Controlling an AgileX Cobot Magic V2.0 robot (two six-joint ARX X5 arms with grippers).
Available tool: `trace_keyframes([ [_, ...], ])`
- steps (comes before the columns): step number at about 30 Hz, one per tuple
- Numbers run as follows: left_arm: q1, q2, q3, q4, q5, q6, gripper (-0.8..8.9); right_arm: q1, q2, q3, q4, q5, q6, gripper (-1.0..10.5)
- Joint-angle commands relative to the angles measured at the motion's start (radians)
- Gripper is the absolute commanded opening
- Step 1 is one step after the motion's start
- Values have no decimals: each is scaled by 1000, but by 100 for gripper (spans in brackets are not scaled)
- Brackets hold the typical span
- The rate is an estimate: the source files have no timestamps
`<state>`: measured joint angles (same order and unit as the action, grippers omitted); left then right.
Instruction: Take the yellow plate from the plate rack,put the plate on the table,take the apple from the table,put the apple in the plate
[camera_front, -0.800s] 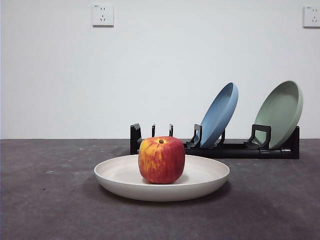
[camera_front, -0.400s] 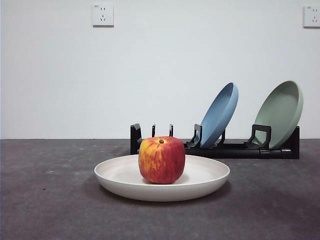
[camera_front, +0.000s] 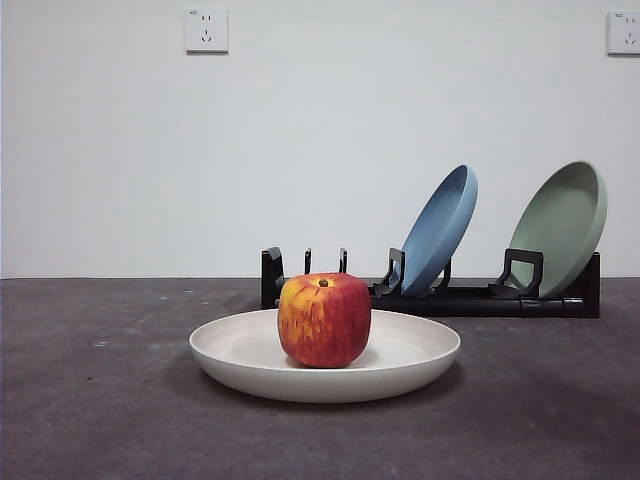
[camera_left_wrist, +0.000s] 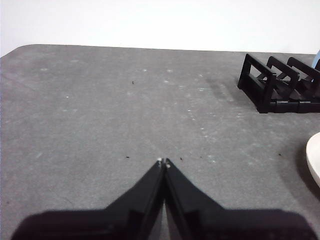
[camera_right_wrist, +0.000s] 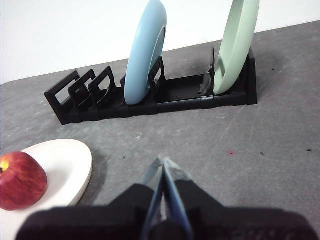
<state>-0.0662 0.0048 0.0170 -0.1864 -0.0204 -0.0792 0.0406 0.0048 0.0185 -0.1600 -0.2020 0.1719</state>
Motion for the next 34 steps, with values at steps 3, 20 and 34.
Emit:
trace_keyframes([
  [3, 3, -3, -13, 5, -1, -4, -3, 2, -3, -13, -4, 0, 3, 0],
  [20, 3, -3, -13, 5, -1, -4, -3, 2, -3, -13, -4, 0, 3, 0],
  [34, 3, -3, -13, 5, -1, -4, -3, 2, -3, -13, -4, 0, 3, 0],
])
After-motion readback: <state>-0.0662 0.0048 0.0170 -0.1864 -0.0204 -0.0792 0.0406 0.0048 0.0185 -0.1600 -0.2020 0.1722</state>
